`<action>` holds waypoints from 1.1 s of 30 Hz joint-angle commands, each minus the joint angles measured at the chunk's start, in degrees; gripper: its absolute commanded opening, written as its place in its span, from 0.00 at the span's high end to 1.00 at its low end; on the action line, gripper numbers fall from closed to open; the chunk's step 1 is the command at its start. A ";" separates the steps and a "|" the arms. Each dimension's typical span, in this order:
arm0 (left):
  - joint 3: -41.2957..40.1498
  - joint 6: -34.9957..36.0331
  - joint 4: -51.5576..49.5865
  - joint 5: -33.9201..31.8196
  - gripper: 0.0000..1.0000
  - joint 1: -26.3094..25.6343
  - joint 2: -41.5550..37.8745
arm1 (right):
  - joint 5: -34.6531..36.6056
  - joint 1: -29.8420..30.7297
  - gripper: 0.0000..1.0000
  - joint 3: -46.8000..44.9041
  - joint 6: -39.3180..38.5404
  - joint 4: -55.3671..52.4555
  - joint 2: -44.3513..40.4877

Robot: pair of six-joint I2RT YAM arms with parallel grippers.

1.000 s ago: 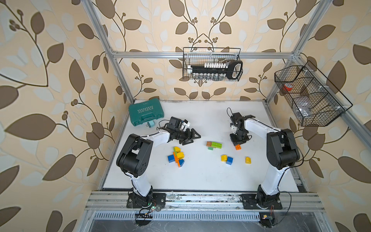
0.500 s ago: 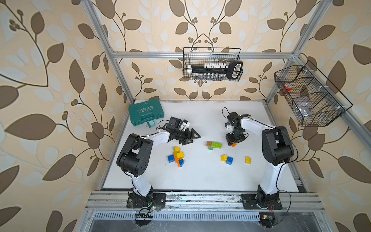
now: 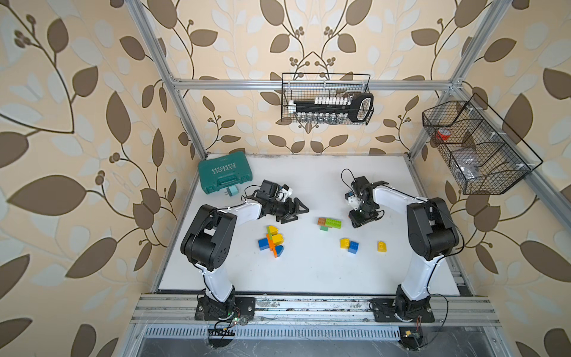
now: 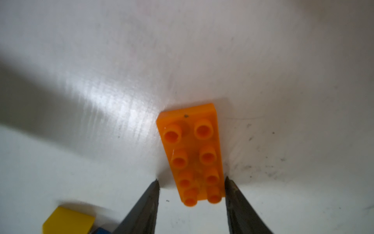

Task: Assemble a fork with lego
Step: Pick up the lego brick from the center of the board.

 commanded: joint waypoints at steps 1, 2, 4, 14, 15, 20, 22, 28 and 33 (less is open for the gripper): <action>-0.28 0.03 0.95 1.30 0.19 0.81 0.18 | 0.28 0.29 0.47 -0.01 -1.81 1.62 -1.13; -0.09 0.08 0.68 1.13 0.19 0.81 0.29 | 0.09 0.29 0.48 0.26 -1.84 1.63 -0.77; 0.11 0.38 0.26 1.12 0.19 0.81 0.40 | -0.63 0.31 0.49 0.59 -2.01 1.01 -0.06; 0.51 0.36 0.13 1.47 0.19 0.81 1.05 | 1.58 0.77 0.58 -1.30 -1.32 0.22 -0.68; 0.59 0.35 0.05 1.49 0.19 0.81 1.05 | 2.00 0.82 0.59 -1.45 -1.23 0.30 -0.61; 1.40 0.56 -0.95 2.06 0.20 0.81 0.97 | 3.75 0.99 0.70 -2.20 -1.30 0.89 -1.47; 1.49 0.56 -1.33 2.30 0.20 0.81 0.85 | 3.18 0.99 0.73 -2.30 -1.68 1.36 -3.07; 1.81 0.72 -2.72 2.35 0.21 1.06 -0.20 | -0.62 2.12 0.81 -1.55 -5.47 2.86 -10.85; 2.18 2.14 -5.32 1.48 0.21 1.89 -1.80 | -7.22 3.21 0.90 2.15 -7.29 -0.80 -13.93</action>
